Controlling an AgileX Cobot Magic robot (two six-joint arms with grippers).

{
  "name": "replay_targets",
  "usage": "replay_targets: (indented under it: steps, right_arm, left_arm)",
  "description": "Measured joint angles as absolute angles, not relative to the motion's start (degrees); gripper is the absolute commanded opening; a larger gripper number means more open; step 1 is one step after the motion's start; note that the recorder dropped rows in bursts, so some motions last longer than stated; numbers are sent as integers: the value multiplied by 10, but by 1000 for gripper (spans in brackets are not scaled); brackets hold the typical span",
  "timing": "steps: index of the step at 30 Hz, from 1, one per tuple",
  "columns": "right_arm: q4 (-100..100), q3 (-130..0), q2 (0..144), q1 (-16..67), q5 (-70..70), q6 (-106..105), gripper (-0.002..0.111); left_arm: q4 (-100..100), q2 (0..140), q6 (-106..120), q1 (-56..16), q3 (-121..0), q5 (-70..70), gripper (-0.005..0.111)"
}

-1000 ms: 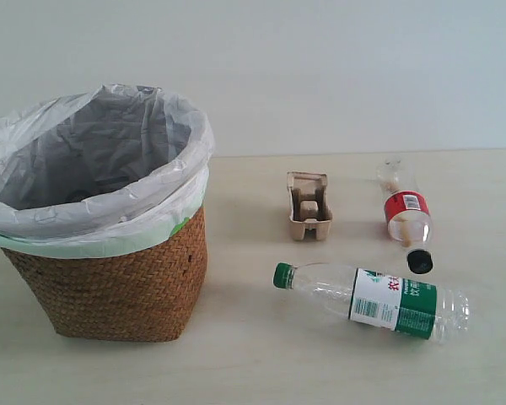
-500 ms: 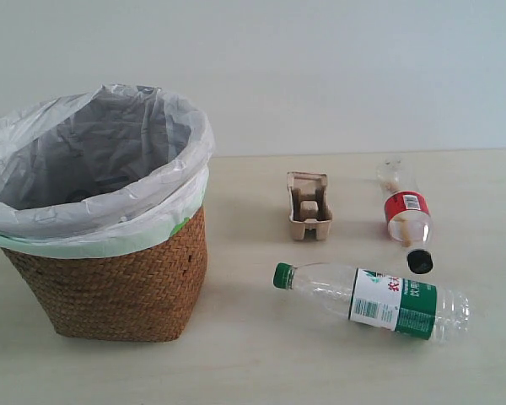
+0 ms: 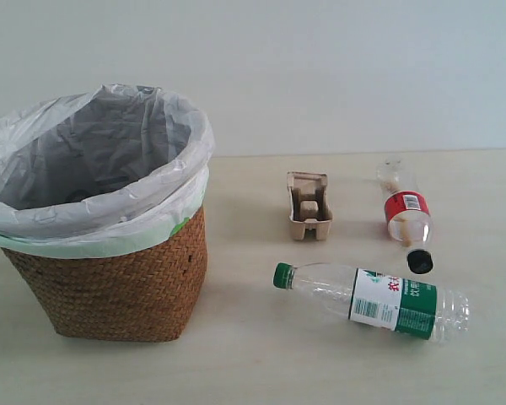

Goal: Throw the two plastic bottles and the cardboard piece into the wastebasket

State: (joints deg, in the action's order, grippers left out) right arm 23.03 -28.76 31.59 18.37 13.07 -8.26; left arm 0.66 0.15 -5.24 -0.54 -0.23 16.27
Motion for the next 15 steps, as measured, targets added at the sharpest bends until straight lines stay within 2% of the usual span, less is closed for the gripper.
replay_targets:
  steps: [6, 10, 12, 15]
  right_arm:
    - [130, -476, 556, 184, 367, -181, 0]
    - [84, -566, 684, 184, 477, -211, 1]
    - [76, -596, 737, 184, 517, -252, 7]
    - [74, -619, 795, 184, 538, -299, 33]
  left_arm:
    - [7, 1, -52, -5, -2, 163, 4]
    - [7, 1, -52, -5, -2, 163, 4]
    - [7, 1, -52, -5, -2, 163, 4]
    - [7, 1, -52, -5, -2, 163, 4]
